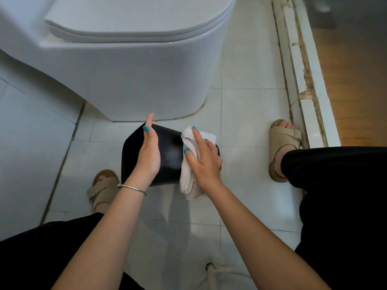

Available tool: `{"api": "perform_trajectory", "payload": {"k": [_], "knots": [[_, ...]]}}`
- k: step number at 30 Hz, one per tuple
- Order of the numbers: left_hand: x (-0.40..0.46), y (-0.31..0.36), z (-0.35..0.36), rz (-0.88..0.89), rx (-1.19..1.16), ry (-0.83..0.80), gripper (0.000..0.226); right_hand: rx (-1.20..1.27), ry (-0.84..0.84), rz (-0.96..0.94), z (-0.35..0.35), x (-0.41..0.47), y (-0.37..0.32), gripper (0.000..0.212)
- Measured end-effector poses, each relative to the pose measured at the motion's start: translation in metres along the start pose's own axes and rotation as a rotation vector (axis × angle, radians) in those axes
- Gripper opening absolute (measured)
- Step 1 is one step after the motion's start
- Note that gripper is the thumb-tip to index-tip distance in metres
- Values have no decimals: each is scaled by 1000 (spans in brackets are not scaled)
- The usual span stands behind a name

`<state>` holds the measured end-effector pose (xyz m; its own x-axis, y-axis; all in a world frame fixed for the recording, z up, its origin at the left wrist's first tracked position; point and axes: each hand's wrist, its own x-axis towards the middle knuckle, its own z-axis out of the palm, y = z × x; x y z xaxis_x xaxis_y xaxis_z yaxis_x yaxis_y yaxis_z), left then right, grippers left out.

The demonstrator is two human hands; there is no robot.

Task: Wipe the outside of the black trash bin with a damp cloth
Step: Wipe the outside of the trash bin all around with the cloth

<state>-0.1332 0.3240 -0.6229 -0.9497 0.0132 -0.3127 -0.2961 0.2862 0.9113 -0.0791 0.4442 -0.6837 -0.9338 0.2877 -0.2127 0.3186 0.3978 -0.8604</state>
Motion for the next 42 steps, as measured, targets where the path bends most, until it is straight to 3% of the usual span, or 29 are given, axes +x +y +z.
{"api": "perform_trajectory", "payload": {"k": [5,10,15,25,29,37,42], "knots": [[1,-3,-11,-23,54,57,51,97,-135,-81,2,-1,-8,63],[-1,-4,-10,-34,33,69,53,-366,-38,-278,4,12,0,60],[1,-5,-11,-29,41,64,52,-182,-82,-215,19,5,-1,64],[-12,5,-4,-86,-78,76,50,-219,-76,-377,31,-12,-18,50],[-5,-1,-8,-75,-121,122,52,-167,-83,-307,26,-2,-15,53],[-4,-3,-14,-171,14,220,49,-137,-61,-20,17,20,5,46],[-5,-5,-14,-127,25,210,49,-139,-72,-55,26,7,-8,48]]}}
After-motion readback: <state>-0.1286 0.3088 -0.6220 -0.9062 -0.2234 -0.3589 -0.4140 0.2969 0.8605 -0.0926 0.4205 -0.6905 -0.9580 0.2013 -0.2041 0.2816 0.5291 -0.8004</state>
